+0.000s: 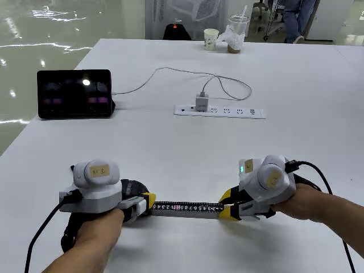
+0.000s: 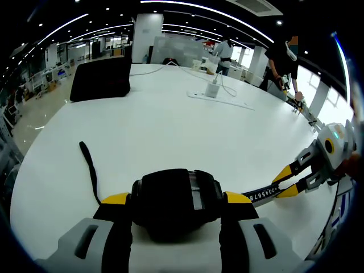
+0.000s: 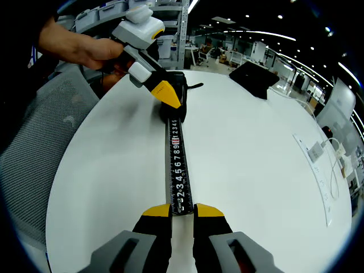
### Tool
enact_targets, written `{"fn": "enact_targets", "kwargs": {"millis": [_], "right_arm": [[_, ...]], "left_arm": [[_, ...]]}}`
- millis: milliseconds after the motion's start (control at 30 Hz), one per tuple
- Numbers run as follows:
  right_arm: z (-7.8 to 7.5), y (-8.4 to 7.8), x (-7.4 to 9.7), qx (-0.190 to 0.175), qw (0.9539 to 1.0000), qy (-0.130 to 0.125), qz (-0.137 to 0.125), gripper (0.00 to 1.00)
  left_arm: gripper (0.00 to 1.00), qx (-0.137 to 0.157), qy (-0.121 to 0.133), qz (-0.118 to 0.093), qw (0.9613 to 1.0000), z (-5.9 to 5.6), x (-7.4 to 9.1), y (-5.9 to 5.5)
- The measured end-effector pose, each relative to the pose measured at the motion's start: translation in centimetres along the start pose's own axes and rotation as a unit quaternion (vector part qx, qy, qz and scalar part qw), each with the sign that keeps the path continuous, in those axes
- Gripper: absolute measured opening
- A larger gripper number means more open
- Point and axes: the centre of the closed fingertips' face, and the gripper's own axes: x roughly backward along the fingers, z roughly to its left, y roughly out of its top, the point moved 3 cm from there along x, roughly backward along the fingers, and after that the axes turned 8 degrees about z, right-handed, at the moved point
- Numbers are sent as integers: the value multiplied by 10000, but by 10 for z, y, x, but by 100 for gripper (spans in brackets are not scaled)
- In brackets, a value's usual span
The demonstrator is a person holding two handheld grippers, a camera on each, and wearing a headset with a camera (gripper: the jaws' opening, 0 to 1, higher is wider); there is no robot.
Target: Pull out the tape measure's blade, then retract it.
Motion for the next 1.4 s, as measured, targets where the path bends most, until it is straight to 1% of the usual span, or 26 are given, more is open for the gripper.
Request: {"fn": "enact_targets", "kwargs": {"millis": [1400], "right_arm": [[1, 37, -20, 91, 9998, 51, -190, 10]], "left_arm": [[57, 73, -92, 37, 9999, 1, 1, 0]]}}
